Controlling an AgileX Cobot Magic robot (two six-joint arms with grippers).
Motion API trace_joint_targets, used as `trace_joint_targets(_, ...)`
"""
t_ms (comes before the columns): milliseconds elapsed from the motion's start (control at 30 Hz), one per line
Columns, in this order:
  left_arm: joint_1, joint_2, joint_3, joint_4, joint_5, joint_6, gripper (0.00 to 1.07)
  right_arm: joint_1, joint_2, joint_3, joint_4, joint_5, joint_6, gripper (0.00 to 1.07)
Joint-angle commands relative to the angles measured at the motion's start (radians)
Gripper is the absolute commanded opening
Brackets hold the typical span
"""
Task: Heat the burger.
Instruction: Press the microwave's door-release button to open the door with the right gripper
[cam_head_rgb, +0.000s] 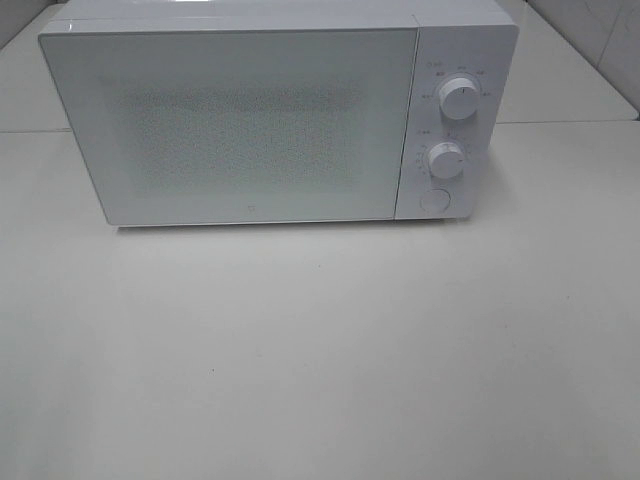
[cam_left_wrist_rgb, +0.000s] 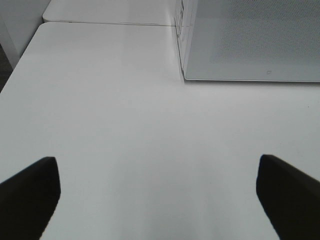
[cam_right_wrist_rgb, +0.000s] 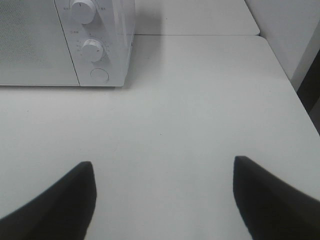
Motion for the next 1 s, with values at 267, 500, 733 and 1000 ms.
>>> trace_joint_targets(267, 0.001, -0.009, -0.002, -0.002, 0.004, -0.008, 1.01, -0.003, -0.026, 0.003, 0.007, -0.007, -0.013, 0.76)
trace_joint_targets(500, 0.001, -0.009, -0.002, -0.002, 0.004, -0.008, 1.01, -0.003, -0.026, 0.003, 0.007, -0.007, -0.012, 0.76)
trace_joint_targets(733, 0.001, -0.009, -0.002, -0.002, 0.004, -0.008, 1.01, -0.003, -0.026, 0.003, 0.007, -0.007, -0.012, 0.76)
trace_joint_targets(1000, 0.001, -0.009, -0.002, -0.002, 0.004, -0.008, 1.01, -0.003, -0.026, 0.003, 0.007, -0.007, -0.012, 0.76)
